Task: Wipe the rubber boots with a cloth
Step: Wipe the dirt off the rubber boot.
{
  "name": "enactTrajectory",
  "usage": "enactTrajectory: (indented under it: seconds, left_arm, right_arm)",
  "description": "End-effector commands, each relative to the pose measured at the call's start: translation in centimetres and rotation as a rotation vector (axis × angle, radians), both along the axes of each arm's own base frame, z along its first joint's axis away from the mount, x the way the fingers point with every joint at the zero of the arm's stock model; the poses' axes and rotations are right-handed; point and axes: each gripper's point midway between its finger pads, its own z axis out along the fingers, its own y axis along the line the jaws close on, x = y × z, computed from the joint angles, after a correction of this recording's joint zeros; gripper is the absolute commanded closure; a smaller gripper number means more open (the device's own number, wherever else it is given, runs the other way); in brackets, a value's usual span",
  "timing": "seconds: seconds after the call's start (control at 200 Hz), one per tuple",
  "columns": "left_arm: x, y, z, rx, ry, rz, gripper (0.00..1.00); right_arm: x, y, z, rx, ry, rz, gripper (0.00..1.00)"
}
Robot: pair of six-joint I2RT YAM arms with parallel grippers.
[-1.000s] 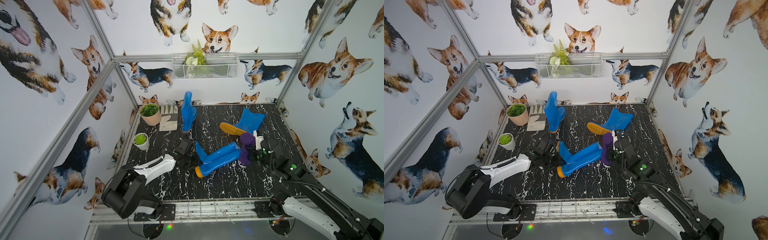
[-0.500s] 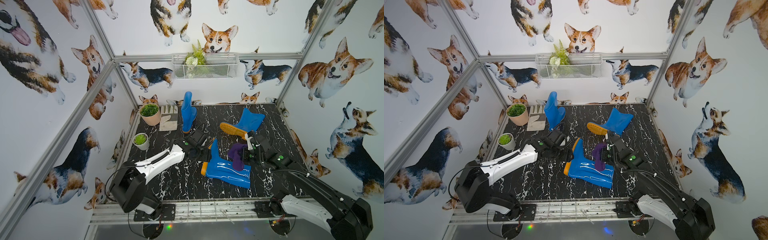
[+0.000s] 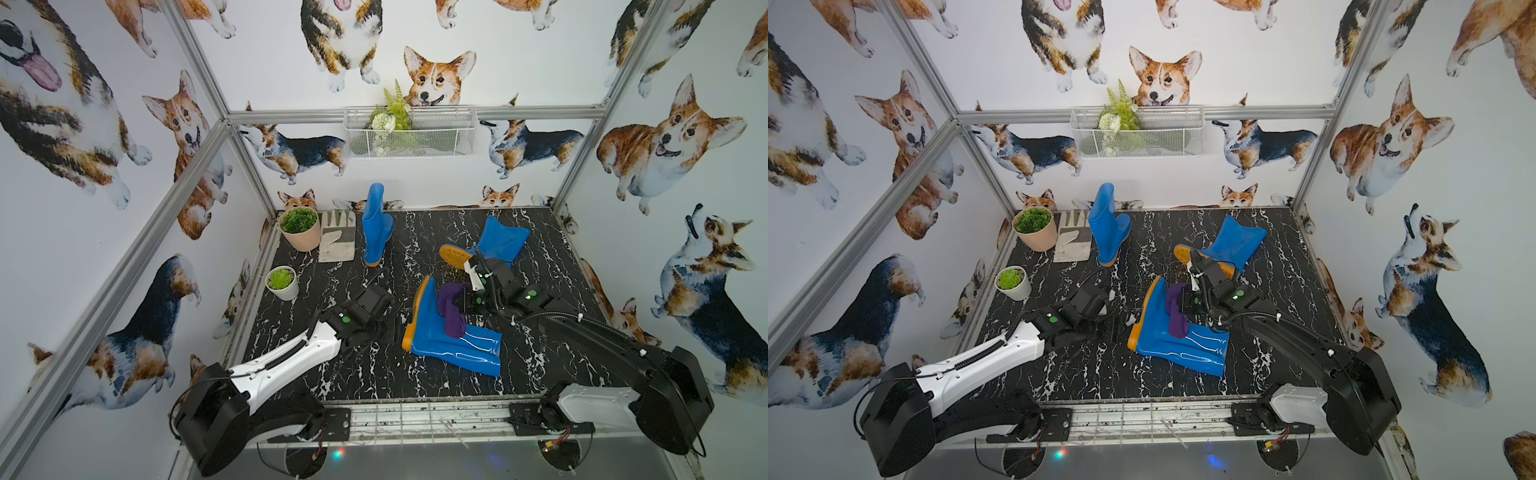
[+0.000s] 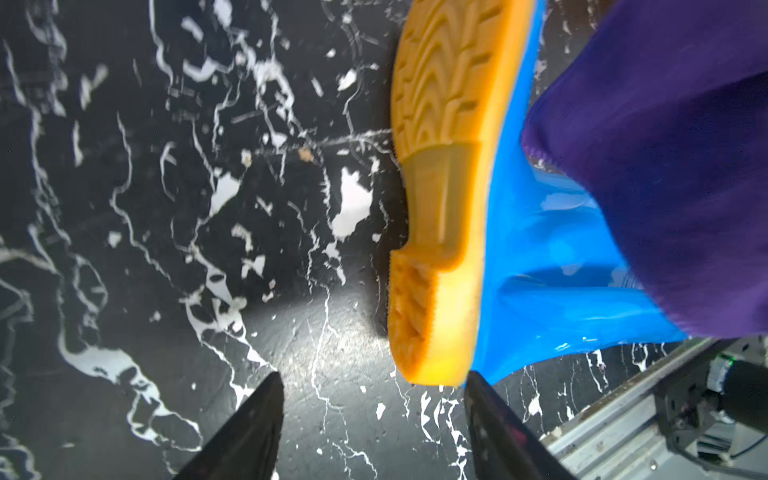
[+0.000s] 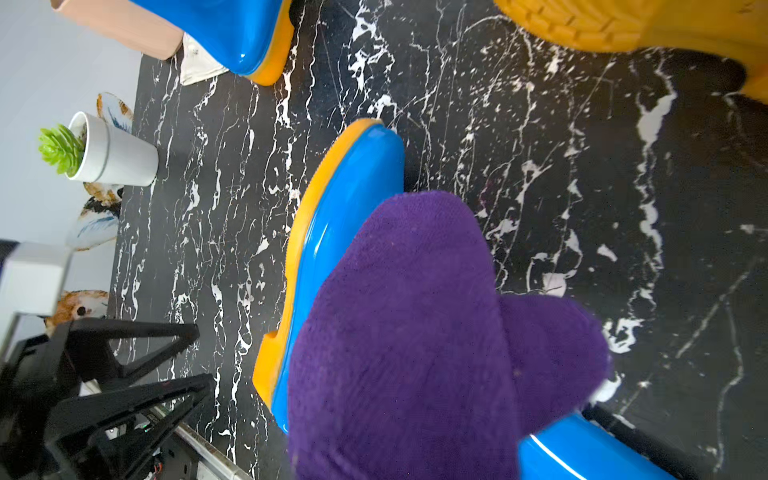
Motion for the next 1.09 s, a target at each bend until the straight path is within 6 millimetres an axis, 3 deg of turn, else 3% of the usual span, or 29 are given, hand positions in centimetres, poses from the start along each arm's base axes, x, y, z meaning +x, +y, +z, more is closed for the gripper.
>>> enactTrajectory:
  seconds: [0.0,0.08,0.14,0.24,0.36,0.521,0.661,0.696,0.786,0.966,1.031,1.086]
  left_arm:
    - [-0.2,-1.8,0.4,-0.106,0.004,0.027,0.30]
    - [-0.2,-2.2,0.3,-0.100,-0.010,-0.003,0.30]
    - [0.4,-3.0,0.7,-0.112,-0.036,-0.041,0.30]
    - [1.1,-4.8,0.6,-0.118,-0.030,-0.100,0.30]
    - [1.1,-5.2,-2.2,-0.103,0.024,-0.080,0.33]
    - [0.5,-5.0,-4.5,-0.138,0.043,-0.045,0.36]
    - [0.1,-5.5,-5.2,-0.135,0.090,-0.059,0.49]
    - [0.0,-5.6,-5.2,-0.132,0.094,-0.066,0.56]
    - [0.3,-5.3,-5.5,-0.109,0.085,-0.061,0.74]
    - [1.3,-5.2,-4.7,-0.112,0.062,-0.050,0.99]
    - [1.4,-5.2,-4.6,-0.115,0.059,-0.041,1.00]
    - [1.3,-5.2,-4.6,-0.123,0.064,-0.032,1.00]
  right_arm:
    - [-0.6,-2.2,-1.2,-0.077,0.059,-0.018,1.00]
    - [-0.8,-3.3,-2.0,-0.121,0.074,-0.044,1.00]
    - [-1.0,-2.8,-2.6,-0.090,0.091,-0.041,1.00]
    - [-1.3,-0.4,-2.7,0.023,0.095,-0.019,1.00]
    - [-0.8,2.8,-2.9,0.015,0.053,0.027,1.00]
    - [2.4,7.7,-4.0,0.115,0.062,0.027,1.00]
    - [4.2,9.8,-5.9,0.090,0.130,0.062,1.00]
    - [4.1,9.9,-6.4,0.080,0.145,0.073,1.00]
    - [2.7,10.2,-7.4,0.080,0.172,0.103,1.00]
    - [-4.5,10.2,-9.1,0.039,0.240,0.213,1.00]
    - [-5.7,9.4,-8.9,0.035,0.240,0.217,1.00]
    - [-5.6,8.6,-8.5,0.038,0.222,0.190,1.00]
